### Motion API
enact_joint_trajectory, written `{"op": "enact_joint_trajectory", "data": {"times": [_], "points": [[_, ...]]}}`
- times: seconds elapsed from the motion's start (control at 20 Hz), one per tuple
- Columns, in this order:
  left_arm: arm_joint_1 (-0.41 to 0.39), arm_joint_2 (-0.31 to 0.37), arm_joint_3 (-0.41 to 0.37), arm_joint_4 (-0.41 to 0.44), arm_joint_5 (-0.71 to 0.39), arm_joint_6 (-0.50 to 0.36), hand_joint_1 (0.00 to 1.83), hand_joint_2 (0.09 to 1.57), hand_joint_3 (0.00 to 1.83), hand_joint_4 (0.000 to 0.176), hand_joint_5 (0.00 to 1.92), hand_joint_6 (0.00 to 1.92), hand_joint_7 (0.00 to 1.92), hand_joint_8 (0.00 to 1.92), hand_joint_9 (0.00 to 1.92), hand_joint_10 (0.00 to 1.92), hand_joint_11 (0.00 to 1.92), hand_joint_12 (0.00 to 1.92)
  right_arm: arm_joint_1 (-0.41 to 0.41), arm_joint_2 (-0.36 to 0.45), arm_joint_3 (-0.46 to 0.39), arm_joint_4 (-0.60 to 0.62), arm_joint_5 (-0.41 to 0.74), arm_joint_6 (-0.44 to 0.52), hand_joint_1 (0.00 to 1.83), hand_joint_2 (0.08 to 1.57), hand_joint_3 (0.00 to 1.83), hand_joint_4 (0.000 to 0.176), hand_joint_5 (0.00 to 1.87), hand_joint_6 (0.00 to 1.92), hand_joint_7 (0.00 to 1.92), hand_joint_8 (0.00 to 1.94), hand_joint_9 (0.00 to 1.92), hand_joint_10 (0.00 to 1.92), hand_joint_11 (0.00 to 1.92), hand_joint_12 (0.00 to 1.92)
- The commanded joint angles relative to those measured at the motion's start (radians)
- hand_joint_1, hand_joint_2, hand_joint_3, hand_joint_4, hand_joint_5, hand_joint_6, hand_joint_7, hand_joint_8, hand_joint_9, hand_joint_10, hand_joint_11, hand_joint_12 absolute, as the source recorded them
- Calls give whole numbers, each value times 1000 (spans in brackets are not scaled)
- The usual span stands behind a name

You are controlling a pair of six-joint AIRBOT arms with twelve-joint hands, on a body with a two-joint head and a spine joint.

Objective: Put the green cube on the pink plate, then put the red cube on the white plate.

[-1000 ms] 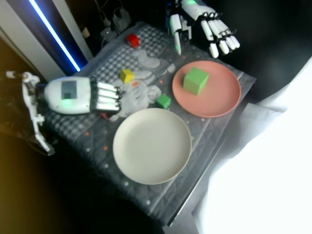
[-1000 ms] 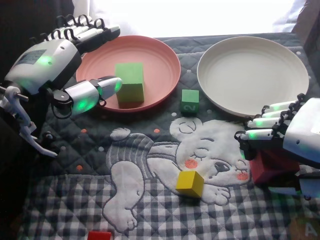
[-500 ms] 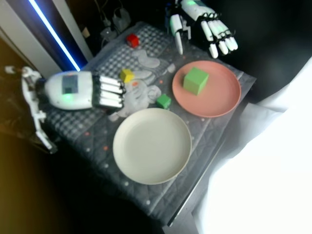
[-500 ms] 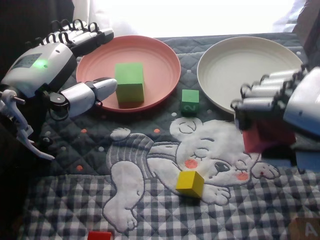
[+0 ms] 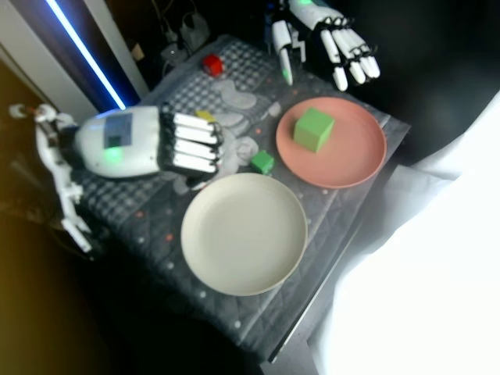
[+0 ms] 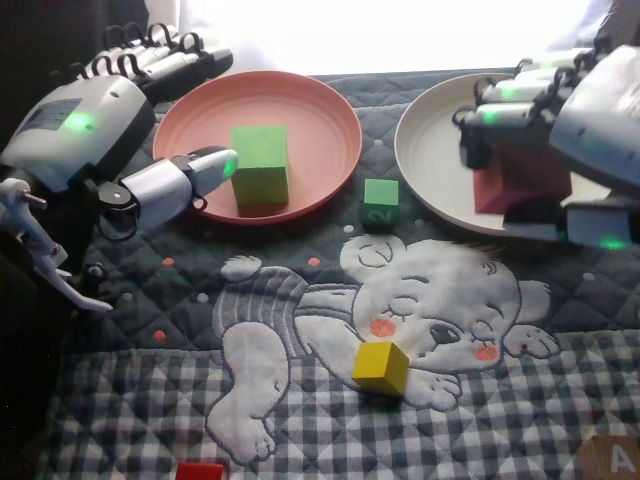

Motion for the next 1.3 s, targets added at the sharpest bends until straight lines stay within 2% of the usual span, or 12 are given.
{"op": "enact_joint_trajectory", "data": {"times": [0.0,0.25,0.3,0.65,0.85,0.95,1.0,1.05,1.1,1.15,1.2,1.25], "points": [[-12,7,-3,30,-135,-3,584,1255,0,27,368,7,195,2,96,5,0,332,21,-4,13,27,-87,-1,1347,1226,0,0,738,1225,750,1415,723,1555,585,1805],[-15,9,-9,47,-156,-3,542,1246,0,1,363,1,223,2,145,9,0,507,69,-63,100,27,23,-1,1330,1249,6,0,754,1347,686,1420,615,1617,464,1850],[-15,9,-10,50,-159,-3,536,1238,0,23,377,7,231,5,142,6,0,501,78,-78,115,27,53,0,1323,1268,1,0,769,1348,621,1490,578,1653,494,1828],[-21,11,-14,66,-167,-3,568,1241,1,13,390,1,235,1,134,4,0,478,111,-134,192,27,177,0,1332,1244,0,0,805,1207,690,1465,600,1624,450,1812],[-21,10,-15,68,-167,-3,574,1228,0,38,383,0,242,0,121,1,0,426,123,-168,239,27,234,0,1313,1271,1,0,776,1387,630,1410,539,1633,399,1720],[-22,10,-15,70,-170,-3,584,1227,0,36,389,3,229,0,113,0,0,419,126,-177,251,27,249,0,1195,1256,0,0,801,1374,649,1393,501,1338,398,1672],[-22,10,-15,70,-170,-3,581,1222,0,31,387,2,227,0,111,0,0,418,126,-179,253,27,249,0,1124,1233,0,0,763,1328,586,976,519,1076,385,1537],[-21,10,-15,70,-171,-3,555,1217,0,29,363,1,189,4,73,5,0,319,126,-179,252,27,249,0,1019,1039,0,0,293,345,279,154,199,360,23,1068],[-20,10,-15,70,-171,-3,545,1223,1,19,355,0,186,4,73,8,0,297,126,-179,252,27,249,0,873,1001,0,0,132,173,96,33,52,161,4,633],[-20,10,-15,70,-173,-3,545,1223,1,19,355,0,186,4,73,8,0,297,126,-179,251,27,249,0,873,1001,0,0,132,173,96,33,52,161,4,633],[-19,10,-15,70,-175,-3,555,1223,0,8,361,2,200,5,92,10,0,331,126,-179,250,27,249,0,805,984,0,6,56,92,18,6,10,31,0,330],[-16,10,-16,70,-179,-3,628,1239,3,0,359,0,220,6,104,7,0,277,126,-179,248,27,249,0,765,943,0,37,2,3,0,0,0,0,0,12]]}}
